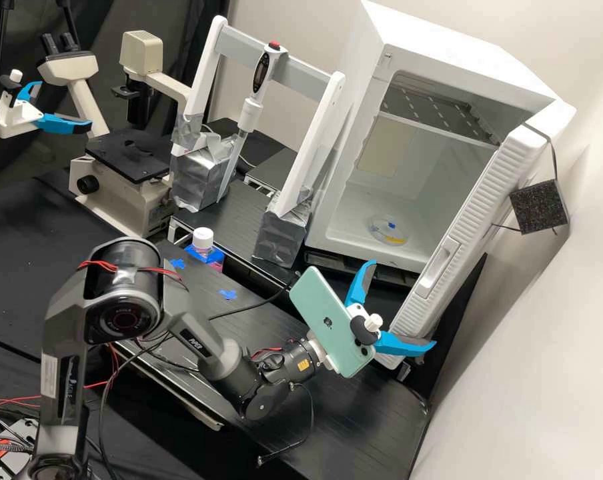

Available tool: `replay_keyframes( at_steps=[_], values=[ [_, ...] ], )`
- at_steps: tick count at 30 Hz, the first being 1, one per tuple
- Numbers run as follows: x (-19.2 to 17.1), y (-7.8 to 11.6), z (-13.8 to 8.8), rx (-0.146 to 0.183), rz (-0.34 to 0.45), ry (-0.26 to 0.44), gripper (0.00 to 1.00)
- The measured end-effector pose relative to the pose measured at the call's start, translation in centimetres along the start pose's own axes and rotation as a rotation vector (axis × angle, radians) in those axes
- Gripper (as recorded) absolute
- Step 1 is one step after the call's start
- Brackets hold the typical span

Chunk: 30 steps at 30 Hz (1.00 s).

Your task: Close the door

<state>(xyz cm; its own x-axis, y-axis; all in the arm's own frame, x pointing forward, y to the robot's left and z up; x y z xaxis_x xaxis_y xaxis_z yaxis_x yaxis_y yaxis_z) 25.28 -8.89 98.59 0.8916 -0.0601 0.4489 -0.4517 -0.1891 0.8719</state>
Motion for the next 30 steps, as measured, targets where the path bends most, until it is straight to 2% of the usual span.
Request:
replay_keyframes(
  at_steps=[9, 13, 21, 24, 30],
  values=[
    [0.3, -0.4, 0.2, 0.005, 0.000, -0.009, 1.00],
    [-0.1, -0.3, -0.5, 0.001, -0.004, -0.009, 1.00],
    [-0.7, -1.2, -2.0, 0.007, -0.072, 0.027, 1.00],
    [-0.6, -1.7, -2.0, 0.011, -0.092, 0.021, 1.00],
    [-0.2, -2.8, -2.5, 0.049, -0.089, 0.016, 1.00]
  ],
)
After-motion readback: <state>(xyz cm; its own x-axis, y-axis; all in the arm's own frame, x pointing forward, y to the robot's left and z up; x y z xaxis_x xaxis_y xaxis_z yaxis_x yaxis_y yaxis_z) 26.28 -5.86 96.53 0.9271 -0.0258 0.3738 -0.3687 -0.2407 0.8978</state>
